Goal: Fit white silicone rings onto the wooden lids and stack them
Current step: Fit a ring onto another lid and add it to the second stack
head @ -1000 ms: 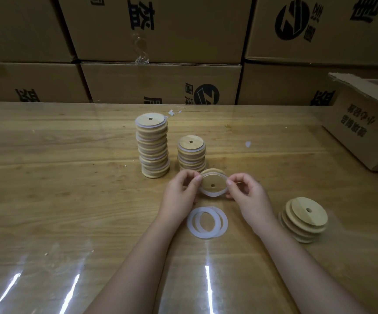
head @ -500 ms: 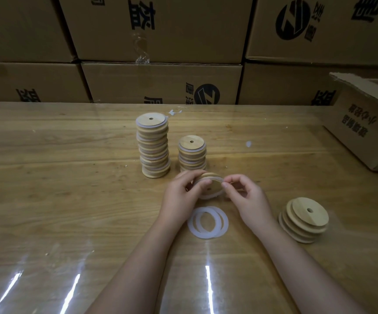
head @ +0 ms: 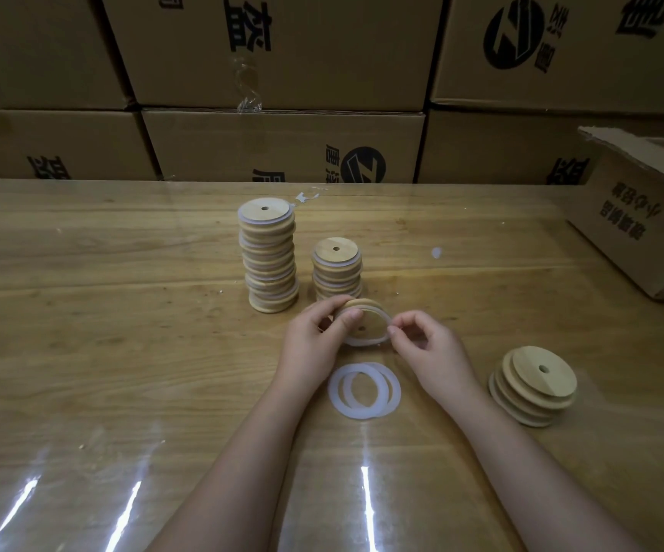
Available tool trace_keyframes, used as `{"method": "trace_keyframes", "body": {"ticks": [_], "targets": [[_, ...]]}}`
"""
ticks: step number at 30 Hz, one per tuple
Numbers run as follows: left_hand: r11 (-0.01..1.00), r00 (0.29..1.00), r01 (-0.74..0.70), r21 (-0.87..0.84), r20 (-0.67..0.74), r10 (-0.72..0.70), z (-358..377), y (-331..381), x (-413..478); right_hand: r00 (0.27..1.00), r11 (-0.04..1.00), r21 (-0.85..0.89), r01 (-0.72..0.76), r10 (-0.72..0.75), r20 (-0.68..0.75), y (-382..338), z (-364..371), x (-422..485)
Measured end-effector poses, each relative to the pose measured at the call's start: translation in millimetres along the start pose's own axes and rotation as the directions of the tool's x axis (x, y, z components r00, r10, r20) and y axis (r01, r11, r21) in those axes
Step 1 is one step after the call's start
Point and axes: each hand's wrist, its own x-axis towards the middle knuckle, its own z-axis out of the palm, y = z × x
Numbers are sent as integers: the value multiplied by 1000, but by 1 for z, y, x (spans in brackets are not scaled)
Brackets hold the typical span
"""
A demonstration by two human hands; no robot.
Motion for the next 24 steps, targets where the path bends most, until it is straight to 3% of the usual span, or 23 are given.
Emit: {"method": "trace_keyframes", "body": {"ticks": [4,7,13,24], "targets": [[999,1000,-27,-33,6,27,0,0,0,1000,999,47,-12,12,-1,0,0,0],[999,998,-33,-37,59,35,3,-2,-1,995,996,88,14,-5,-97,-1,0,-1],[932,964,-266,244,61,259,8,-9,-2,968,976,59,207,-196,-158,-9,1,-5],[967,981,-188,170,-15,193,4,-12,1,977,985,74,157,-144,-156,-9,1,-5]]}}
